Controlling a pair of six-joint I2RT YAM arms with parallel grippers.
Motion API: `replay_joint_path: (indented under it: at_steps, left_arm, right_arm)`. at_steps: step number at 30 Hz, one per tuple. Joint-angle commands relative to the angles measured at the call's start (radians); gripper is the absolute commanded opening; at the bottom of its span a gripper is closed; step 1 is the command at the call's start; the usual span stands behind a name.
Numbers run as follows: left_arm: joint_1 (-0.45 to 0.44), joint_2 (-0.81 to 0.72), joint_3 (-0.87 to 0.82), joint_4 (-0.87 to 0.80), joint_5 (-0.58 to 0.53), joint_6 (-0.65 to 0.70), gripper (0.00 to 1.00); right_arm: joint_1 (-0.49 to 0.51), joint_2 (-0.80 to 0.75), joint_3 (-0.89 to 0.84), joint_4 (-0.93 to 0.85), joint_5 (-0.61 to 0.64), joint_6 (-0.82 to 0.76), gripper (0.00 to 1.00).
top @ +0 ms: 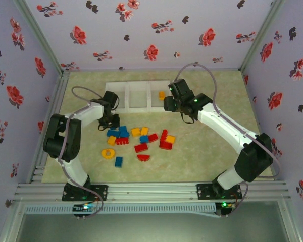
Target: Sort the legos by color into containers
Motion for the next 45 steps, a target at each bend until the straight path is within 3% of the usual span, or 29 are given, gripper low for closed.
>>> replay_joint_path:
  at_steps: [1, 8, 22, 27, 30, 35, 45]
  left_arm:
    - [0.007, -0.069, 0.084, -0.081, -0.018, 0.014, 0.27]
    - [0.026, -0.067, 0.287, -0.175, -0.028, 0.045, 0.27]
    - [0.059, 0.305, 0.684, -0.131, 0.007, 0.113, 0.29]
    - [0.074, 0.352, 0.751, -0.133, 0.012, 0.12, 0.5]
    - [0.077, 0.344, 0.772, -0.157, 0.02, 0.121, 0.55]
    - [0.072, 0.237, 0.701, -0.174, 0.025, 0.089, 0.58]
    - [0.047, -0.185, 0.288, -0.067, 0.039, 0.007, 0.59]
  right_arm:
    - [-0.003, -0.027, -0.018, 0.0, 0.038, -0.004, 0.51]
    - [0.003, -0.019, -0.003, -0.01, 0.045, -0.01, 0.49]
    - [0.072, -0.03, -0.031, -0.033, 0.063, 0.02, 0.49]
    - [0.094, -0.046, -0.055, -0.043, 0.096, 0.031, 0.49]
    - [0.093, -0.05, -0.072, -0.028, 0.083, 0.046, 0.49]
    - [0.096, -0.031, -0.067, 0.017, -0.001, 0.093, 0.49]
    - [0.18, 0.094, -0.099, 0.095, -0.063, 0.143, 0.49]
